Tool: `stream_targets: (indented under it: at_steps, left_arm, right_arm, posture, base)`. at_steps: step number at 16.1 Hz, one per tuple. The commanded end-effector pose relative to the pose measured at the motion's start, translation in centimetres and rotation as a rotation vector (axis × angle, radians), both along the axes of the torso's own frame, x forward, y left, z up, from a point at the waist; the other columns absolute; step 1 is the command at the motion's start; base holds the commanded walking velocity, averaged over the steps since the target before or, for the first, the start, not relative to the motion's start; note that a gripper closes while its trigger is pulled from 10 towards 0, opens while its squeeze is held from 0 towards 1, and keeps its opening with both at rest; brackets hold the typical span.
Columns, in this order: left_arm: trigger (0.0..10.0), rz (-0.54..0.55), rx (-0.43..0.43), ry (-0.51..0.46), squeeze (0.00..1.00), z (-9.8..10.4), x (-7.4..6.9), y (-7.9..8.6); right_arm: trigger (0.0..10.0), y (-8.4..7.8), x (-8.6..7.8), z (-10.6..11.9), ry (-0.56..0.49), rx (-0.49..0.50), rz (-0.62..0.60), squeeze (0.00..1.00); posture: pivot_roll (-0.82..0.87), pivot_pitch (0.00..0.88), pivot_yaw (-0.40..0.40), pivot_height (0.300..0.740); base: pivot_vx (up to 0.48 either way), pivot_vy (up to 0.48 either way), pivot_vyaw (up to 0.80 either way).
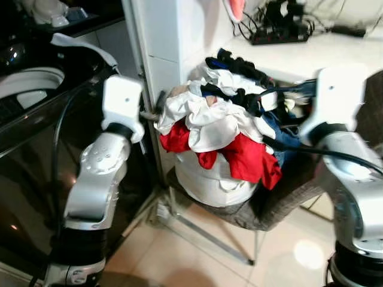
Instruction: Clothes washing
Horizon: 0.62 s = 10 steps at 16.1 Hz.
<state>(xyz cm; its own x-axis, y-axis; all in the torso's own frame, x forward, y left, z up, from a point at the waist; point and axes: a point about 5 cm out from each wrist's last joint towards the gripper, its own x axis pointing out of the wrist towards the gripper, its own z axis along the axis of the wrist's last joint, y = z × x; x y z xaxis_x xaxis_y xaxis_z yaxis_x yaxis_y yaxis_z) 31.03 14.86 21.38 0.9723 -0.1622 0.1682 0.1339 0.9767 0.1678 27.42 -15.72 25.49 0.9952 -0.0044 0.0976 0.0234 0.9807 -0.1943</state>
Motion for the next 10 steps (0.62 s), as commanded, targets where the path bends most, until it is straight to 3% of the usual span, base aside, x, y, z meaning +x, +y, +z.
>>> stream_targets:
  at_steps: [1,3,4,10]
  left_arm:
    - [10.0,-0.013,-0.028,-0.01,0.0,0.3,-0.2,-0.5]
    - [10.0,-0.024,-0.075,0.003,0.0,0.0,-0.6,-0.3]
    - [10.0,-0.037,-0.04,-0.003,0.0,-0.1,-0.9,-0.3]
    - [10.0,-0.026,-0.039,-0.01,0.0,0.2,-1.3,0.0]
  right_arm:
    - [10.0,-0.6,0.4,-0.3,0.012,0.01,-0.023,0.0]
    - [10.0,0.4,0.9,-0.9,0.011,0.051,0.067,0.0]
    - [10.0,0.9,1.0,-1.1,0.0,0.021,0.103,0.0]
    - [10.0,1.9,1.5,-1.6,-0.012,0.014,0.171,0.0]
  posture:
    - [0.01,0.0,0.008,0.74]
    - [0.03,0.0,-0.002,0.74]
    - [0.04,0.0,-0.016,0.74]
    - [0.06,0.0,-0.025,0.74]
  base:
    - [0.0,0.0,0.0]
    - [0.0,0.0,0.0]
    - [0.0,0.0,0.0]
    - [0.324,0.0,0.79]
